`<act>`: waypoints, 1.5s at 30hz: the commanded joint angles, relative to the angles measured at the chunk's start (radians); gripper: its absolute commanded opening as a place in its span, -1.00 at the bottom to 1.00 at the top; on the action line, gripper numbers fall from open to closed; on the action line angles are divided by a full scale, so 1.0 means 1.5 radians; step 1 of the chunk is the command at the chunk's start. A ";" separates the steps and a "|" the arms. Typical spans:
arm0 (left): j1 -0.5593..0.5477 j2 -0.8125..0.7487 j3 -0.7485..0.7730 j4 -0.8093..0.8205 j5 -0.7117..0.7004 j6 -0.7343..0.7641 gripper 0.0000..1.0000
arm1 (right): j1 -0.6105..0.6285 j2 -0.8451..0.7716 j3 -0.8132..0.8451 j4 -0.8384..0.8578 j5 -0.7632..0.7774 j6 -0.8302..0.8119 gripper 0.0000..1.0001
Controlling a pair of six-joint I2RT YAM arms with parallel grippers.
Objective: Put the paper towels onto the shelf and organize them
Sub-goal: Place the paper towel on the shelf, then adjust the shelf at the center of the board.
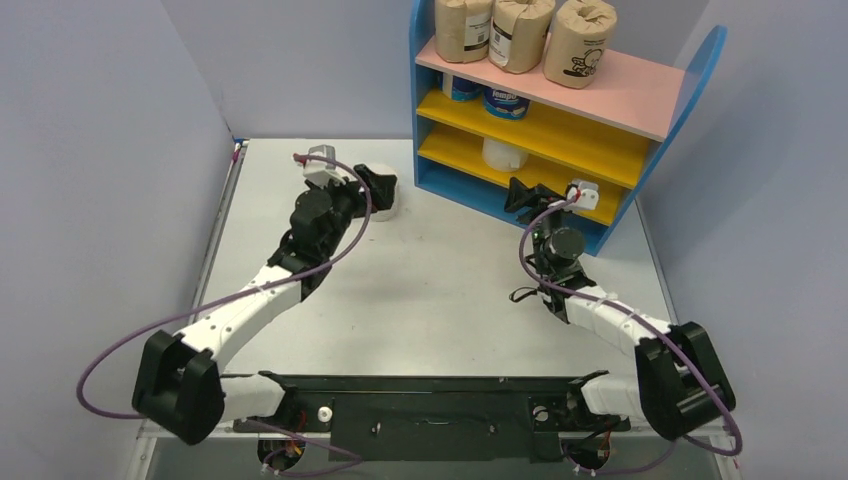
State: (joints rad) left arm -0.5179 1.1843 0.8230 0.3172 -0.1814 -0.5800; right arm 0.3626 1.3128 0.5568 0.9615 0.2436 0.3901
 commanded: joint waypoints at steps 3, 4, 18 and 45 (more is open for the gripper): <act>0.073 0.193 0.128 0.203 0.087 0.014 0.95 | 0.096 -0.131 -0.040 -0.154 0.065 0.042 0.21; 0.076 0.210 0.159 0.229 0.099 0.018 0.97 | 0.109 -0.158 -0.051 -0.180 0.070 0.047 0.21; 0.115 0.477 0.441 0.276 0.229 0.089 1.00 | 0.159 -0.393 -0.181 -0.327 0.062 0.089 0.18; 0.061 0.679 0.749 0.151 0.175 0.180 -0.01 | 0.167 -0.580 -0.217 -0.529 0.114 0.114 0.13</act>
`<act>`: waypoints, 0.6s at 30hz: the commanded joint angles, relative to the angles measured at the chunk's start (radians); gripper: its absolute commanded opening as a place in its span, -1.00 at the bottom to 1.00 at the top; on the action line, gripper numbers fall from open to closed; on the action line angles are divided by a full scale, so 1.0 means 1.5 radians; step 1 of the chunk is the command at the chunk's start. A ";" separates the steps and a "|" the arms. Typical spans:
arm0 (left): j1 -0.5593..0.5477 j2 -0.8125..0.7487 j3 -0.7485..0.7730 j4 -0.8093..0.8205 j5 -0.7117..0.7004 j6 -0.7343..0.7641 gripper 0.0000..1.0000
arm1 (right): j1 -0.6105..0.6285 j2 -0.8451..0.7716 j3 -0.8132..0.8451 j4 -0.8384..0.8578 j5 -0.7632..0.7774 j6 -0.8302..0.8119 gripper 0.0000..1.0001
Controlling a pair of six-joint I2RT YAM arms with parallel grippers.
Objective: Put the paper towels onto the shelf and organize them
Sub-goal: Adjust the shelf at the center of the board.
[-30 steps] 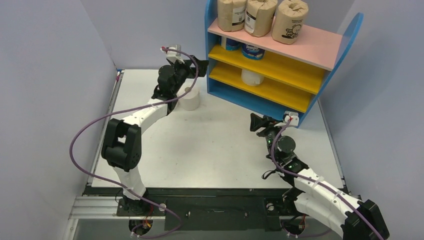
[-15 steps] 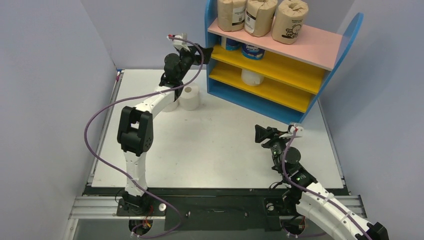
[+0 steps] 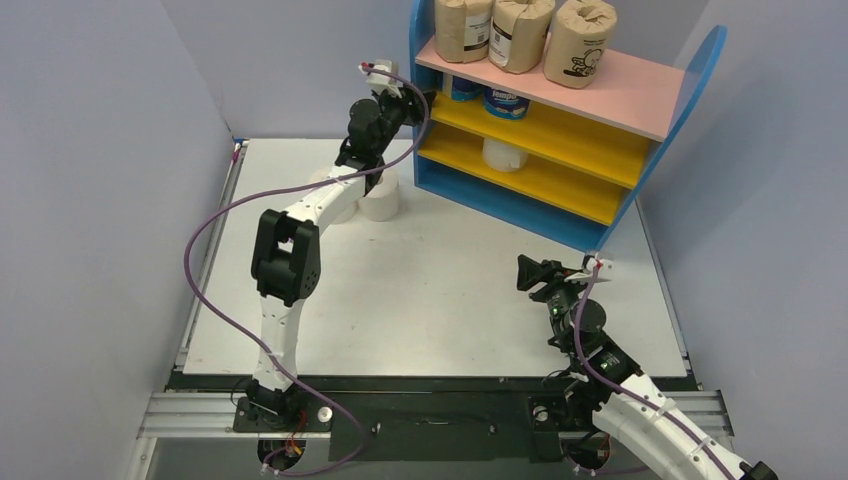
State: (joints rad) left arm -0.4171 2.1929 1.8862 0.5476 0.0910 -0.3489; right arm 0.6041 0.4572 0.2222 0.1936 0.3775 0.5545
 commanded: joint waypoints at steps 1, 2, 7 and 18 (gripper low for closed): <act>-0.008 0.005 0.041 -0.003 -0.004 0.027 -0.09 | 0.006 -0.010 0.006 -0.020 0.026 0.005 0.13; -0.010 0.005 0.041 -0.003 0.000 0.029 -0.13 | 0.006 -0.010 0.006 -0.020 0.027 0.005 0.13; -0.021 -0.012 0.015 0.015 0.007 0.034 -0.43 | 0.006 -0.011 0.007 -0.023 0.029 0.007 0.13; -0.053 -0.056 -0.020 0.029 0.023 0.040 -1.00 | 0.006 -0.033 0.013 -0.050 0.040 0.007 0.12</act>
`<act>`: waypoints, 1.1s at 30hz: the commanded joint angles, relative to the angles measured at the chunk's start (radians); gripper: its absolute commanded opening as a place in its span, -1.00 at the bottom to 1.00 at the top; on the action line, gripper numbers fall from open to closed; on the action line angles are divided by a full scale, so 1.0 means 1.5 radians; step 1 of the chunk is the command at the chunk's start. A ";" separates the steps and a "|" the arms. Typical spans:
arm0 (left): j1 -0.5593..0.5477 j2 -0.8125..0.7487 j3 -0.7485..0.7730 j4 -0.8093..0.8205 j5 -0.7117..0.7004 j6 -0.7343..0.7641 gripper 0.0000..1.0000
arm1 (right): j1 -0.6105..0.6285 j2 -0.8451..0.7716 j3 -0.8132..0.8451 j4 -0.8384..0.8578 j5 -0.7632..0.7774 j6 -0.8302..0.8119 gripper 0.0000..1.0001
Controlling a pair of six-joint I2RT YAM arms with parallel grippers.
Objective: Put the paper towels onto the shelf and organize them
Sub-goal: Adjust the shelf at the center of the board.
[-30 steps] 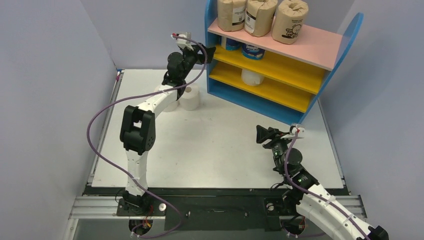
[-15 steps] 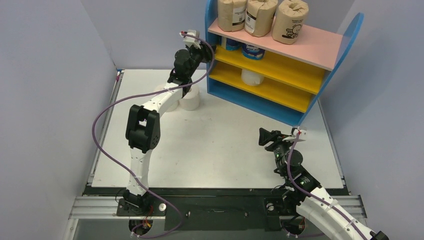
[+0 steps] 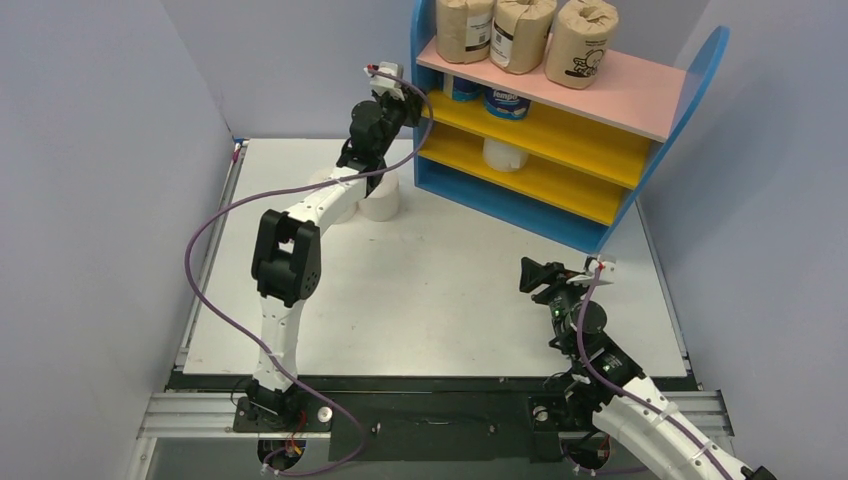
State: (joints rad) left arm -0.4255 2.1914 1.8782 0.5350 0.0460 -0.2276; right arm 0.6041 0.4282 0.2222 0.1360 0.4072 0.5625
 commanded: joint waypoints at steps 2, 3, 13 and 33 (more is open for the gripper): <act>-0.054 -0.069 -0.030 0.043 0.053 -0.038 -1.00 | 0.006 -0.023 0.015 -0.020 0.025 -0.003 0.12; -0.057 -0.079 -0.035 0.045 0.052 -0.038 -1.00 | 0.006 -0.025 0.016 -0.024 0.030 -0.004 0.12; -0.084 -0.156 -0.119 0.037 0.025 -0.042 -1.00 | 0.006 -0.039 0.051 -0.082 0.055 -0.024 0.12; -0.153 -0.312 -0.331 0.034 -0.061 -0.075 -1.00 | 0.006 0.004 0.118 -0.193 0.087 0.016 0.12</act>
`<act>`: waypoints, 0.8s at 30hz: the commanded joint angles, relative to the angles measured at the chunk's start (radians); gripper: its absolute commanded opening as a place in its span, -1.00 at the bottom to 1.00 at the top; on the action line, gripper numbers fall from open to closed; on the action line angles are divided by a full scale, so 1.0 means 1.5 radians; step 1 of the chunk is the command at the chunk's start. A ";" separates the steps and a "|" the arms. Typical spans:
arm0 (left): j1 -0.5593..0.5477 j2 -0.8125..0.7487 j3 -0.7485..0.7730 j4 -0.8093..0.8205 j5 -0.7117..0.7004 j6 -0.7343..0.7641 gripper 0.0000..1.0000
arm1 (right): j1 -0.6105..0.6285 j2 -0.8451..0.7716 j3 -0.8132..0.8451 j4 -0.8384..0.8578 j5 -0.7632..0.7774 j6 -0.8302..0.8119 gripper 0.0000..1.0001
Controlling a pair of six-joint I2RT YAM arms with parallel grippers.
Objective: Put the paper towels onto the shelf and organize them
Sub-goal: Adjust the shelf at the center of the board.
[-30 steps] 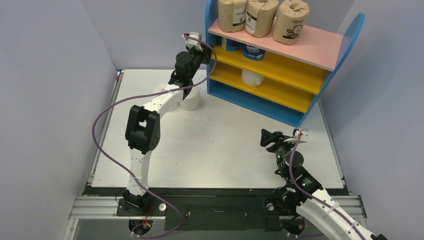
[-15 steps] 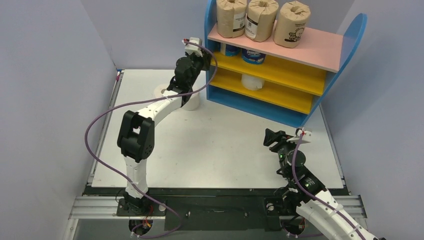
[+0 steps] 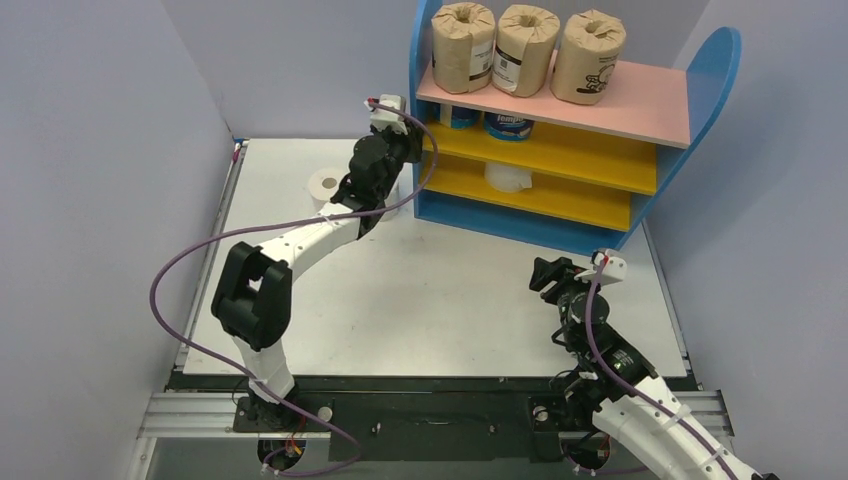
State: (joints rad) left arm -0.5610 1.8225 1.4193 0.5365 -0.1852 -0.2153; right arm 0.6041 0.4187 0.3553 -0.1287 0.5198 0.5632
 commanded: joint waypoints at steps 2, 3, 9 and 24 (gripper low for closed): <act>-0.064 -0.082 -0.034 0.033 0.088 -0.081 -1.00 | 0.006 0.011 0.032 -0.022 0.014 0.016 0.12; -0.064 -0.086 -0.038 0.031 0.085 -0.080 -1.00 | 0.006 0.009 0.035 -0.026 0.015 0.016 0.13; -0.062 -0.137 -0.056 0.011 0.036 -0.051 0.11 | 0.005 0.006 0.050 -0.044 0.008 0.016 0.18; 0.120 -0.349 -0.152 -0.271 -0.216 -0.247 0.93 | 0.006 0.037 0.061 -0.059 -0.016 0.032 0.27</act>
State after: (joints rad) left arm -0.5156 1.3529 1.1889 0.4038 -0.3748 -0.3595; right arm 0.6041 0.4454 0.4042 -0.2031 0.5087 0.5926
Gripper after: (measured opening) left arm 0.966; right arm 0.624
